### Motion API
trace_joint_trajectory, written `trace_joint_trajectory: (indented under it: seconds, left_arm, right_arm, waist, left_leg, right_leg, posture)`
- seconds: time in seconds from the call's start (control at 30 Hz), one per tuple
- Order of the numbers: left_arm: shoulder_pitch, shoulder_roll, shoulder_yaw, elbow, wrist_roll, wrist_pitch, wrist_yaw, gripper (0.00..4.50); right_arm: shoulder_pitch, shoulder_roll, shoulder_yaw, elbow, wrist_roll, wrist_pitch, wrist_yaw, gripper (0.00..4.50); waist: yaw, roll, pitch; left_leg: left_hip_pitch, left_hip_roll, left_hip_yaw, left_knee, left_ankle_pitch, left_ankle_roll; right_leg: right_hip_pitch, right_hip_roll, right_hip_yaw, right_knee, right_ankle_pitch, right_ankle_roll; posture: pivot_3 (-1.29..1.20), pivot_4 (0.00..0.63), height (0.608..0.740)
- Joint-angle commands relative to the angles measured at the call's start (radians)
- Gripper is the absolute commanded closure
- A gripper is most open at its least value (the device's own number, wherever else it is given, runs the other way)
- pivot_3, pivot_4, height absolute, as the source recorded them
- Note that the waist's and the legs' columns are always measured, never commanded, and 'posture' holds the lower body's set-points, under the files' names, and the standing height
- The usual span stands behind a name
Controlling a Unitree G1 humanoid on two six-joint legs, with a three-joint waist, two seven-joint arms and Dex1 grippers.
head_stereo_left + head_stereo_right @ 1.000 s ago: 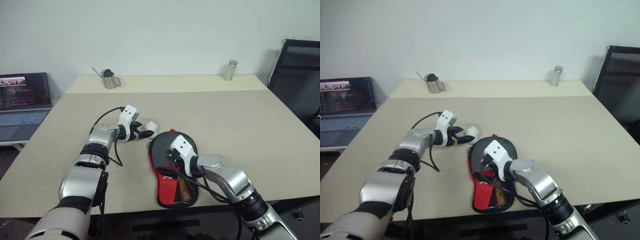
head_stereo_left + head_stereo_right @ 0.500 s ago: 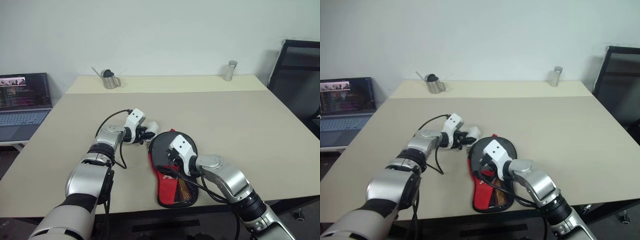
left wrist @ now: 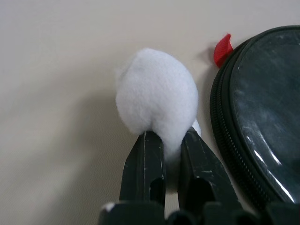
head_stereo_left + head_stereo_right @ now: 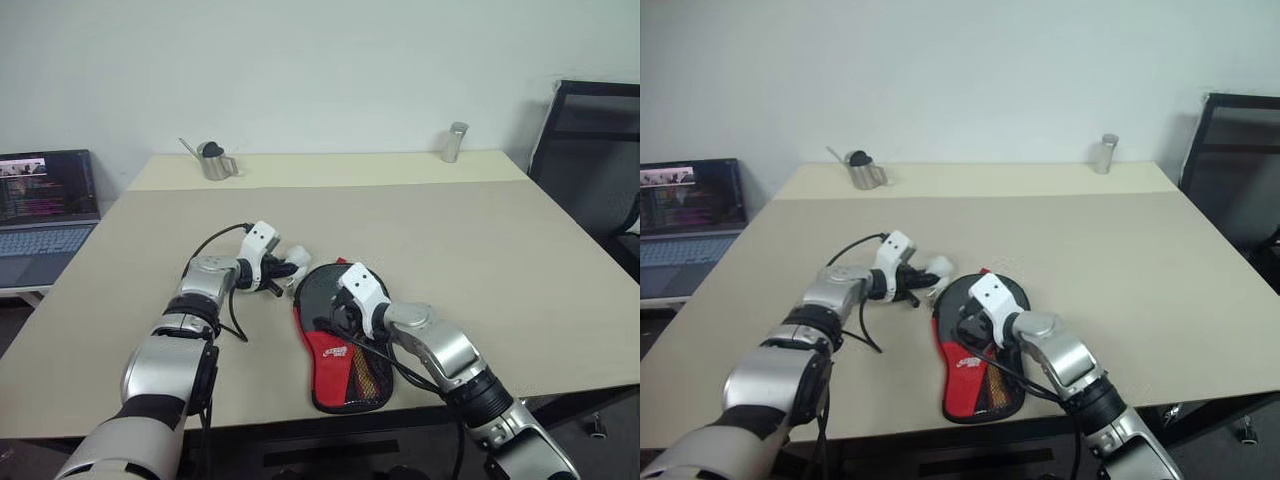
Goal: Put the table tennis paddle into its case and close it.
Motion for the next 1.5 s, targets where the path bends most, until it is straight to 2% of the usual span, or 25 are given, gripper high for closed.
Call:
trace_joint_trajectory:
  seconds: [0.03, 0.13, 0.33, 0.77, 1.17, 1.5]
  left_arm:
    - [-0.001, 0.035, -0.004, -0.028, 0.009, 0.002, -0.027, 4.46]
    - [-0.021, 0.04, -0.023, -0.021, 0.036, -0.026, -0.018, 4.46]
    - [-0.093, 0.003, -0.055, 0.028, 0.106, -0.121, 0.138, 4.46]
    - [-0.209, -0.148, -0.128, 0.104, 0.242, -0.274, 0.386, 4.46]
    - [-0.27, -0.291, -0.286, 0.122, 0.435, -0.465, 0.494, 4.46]
    - [-0.38, -0.426, -0.328, 0.126, 0.491, -0.564, 0.536, 4.46]
  right_arm:
    - [-0.014, -0.003, 0.008, 0.099, -0.035, -0.019, 0.012, 0.0]
    - [-0.006, -0.012, 0.017, 0.118, -0.047, -0.023, 0.025, 0.0]
    - [0.034, -0.04, 0.031, 0.106, -0.071, -0.015, 0.034, 0.0]
    - [0.119, -0.088, 0.054, 0.006, -0.081, 0.063, 0.064, 0.0]
    - [0.175, -0.074, 0.081, -0.058, -0.089, 0.115, 0.049, 0.0]
    - [0.191, -0.047, 0.088, -0.076, -0.094, 0.139, 0.033, 0.0]
  waist:
    - [-0.005, 0.0, 0.0]
    - [-0.005, -0.001, -0.001]
    - [0.001, -0.004, -0.003]
    - [0.02, -0.005, -0.004]
    - [0.022, -0.004, -0.007]
    - [0.023, -0.003, -0.008]
  left_leg:
    - [0.001, 0.0, 0.0, 0.0, 0.0, 0.0]
    - [0.003, 0.0, 0.0, 0.0, 0.0, 0.0]
    - [0.004, 0.0, 0.0, 0.001, 0.0, 0.0]
    - [0.004, 0.0, 0.0, 0.001, 0.0, 0.0]
    - [0.004, 0.0, 0.0, 0.001, -0.001, 0.001]
    - [0.003, 0.0, 0.0, 0.001, -0.002, 0.002]
  right_leg:
    - [0.0, 0.0, 0.0, 0.001, 0.0, 0.0]
    - [0.002, 0.0, 0.0, 0.001, 0.0, 0.0]
    - [0.004, -0.001, 0.0, 0.001, 0.0, 0.0]
    - [0.004, -0.002, 0.0, 0.001, 0.0, 0.0]
    - [0.004, -0.002, 0.0, -0.001, 0.0, 0.0]
    - [0.005, -0.002, 0.0, -0.003, 0.0, 0.0]
  posture:
    - [0.0, 0.15, 0.74]
    - [0.0, 0.15, 0.74]
    - [0.0, 0.15, 0.74]
    - [0.0, 0.15, 0.74]
    - [0.0, 0.15, 0.74]
    - [0.0, 0.15, 0.74]
